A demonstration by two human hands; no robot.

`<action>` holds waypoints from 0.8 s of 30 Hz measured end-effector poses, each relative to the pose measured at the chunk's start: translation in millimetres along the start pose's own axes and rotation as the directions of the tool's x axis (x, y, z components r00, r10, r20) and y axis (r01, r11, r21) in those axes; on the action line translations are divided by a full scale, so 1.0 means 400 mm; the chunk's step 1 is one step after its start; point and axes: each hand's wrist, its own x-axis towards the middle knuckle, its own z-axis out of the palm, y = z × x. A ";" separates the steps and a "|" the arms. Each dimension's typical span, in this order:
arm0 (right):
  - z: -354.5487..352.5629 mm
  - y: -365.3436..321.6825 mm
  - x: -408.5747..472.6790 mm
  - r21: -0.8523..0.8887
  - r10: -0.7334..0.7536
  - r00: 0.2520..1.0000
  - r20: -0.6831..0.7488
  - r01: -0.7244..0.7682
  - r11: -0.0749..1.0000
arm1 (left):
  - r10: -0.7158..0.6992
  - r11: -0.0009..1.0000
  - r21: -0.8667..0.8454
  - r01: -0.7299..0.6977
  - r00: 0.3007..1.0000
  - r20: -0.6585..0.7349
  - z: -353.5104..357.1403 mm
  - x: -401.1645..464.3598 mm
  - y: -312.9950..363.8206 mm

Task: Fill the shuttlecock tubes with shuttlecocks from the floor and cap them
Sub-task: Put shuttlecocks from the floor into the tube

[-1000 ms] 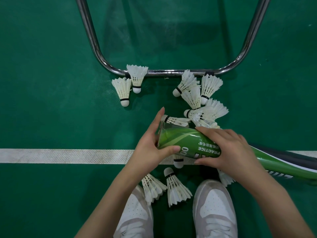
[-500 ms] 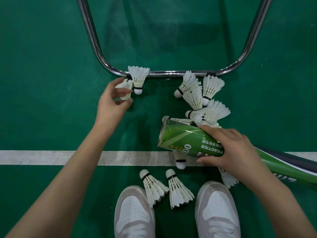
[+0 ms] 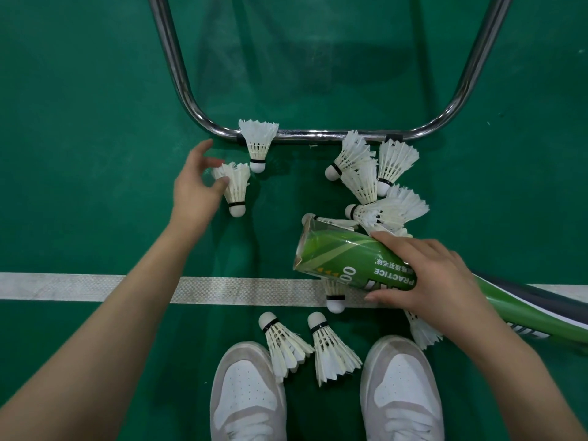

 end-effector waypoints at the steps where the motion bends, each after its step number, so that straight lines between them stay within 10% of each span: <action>1: 0.001 0.000 0.000 -0.004 0.001 1.000 0.005 -0.001 1.000 | -0.012 1.000 -0.018 0.012 1.000 -0.013 0.002 -0.011 -0.004; 24: 0.006 -0.003 0.000 -0.014 -0.001 1.000 0.013 0.001 1.000 | -0.208 0.858 -0.474 0.198 0.978 0.030 0.014 -0.325 0.044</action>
